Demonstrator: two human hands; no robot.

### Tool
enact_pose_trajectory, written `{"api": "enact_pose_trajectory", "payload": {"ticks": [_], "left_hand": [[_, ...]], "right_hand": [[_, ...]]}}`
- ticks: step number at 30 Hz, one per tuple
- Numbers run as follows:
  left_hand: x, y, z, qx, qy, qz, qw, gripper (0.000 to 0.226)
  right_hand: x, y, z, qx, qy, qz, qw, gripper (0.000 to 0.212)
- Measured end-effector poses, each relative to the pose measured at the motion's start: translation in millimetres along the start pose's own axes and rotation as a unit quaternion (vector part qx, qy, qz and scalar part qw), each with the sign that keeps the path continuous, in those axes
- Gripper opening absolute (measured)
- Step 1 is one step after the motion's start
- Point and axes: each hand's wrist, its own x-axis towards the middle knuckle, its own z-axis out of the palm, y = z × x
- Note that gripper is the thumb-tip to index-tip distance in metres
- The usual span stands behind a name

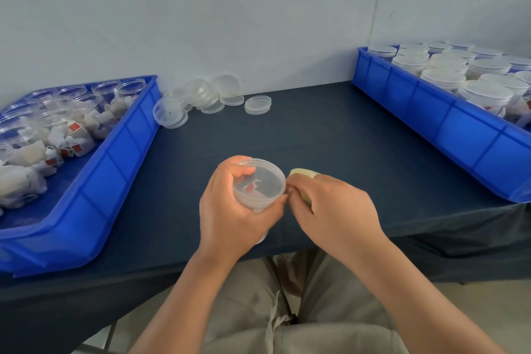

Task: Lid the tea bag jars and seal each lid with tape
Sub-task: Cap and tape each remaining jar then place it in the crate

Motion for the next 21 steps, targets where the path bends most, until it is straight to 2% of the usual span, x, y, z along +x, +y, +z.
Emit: {"api": "enact_pose_trajectory", "payload": {"ticks": [3,17,21], "left_hand": [[0.5,-1.7,-1.8,0.01,-0.009,0.031,0.999,0.068],[3.9,2.1,-4.9,0.057,-0.056,0.073,0.994,0.068],[0.4,21.1,-14.5,0.043,-0.063,0.065,0.995,0.067]], "right_hand": [[2.9,5.0,1.8,0.015,-0.012,0.013,1.0,0.024],[2.5,9.9,1.2,-0.024,-0.018,0.031,0.999,0.031],[5.0,8.6,7.7,-0.038,-0.013,0.036,0.999,0.024]]}}
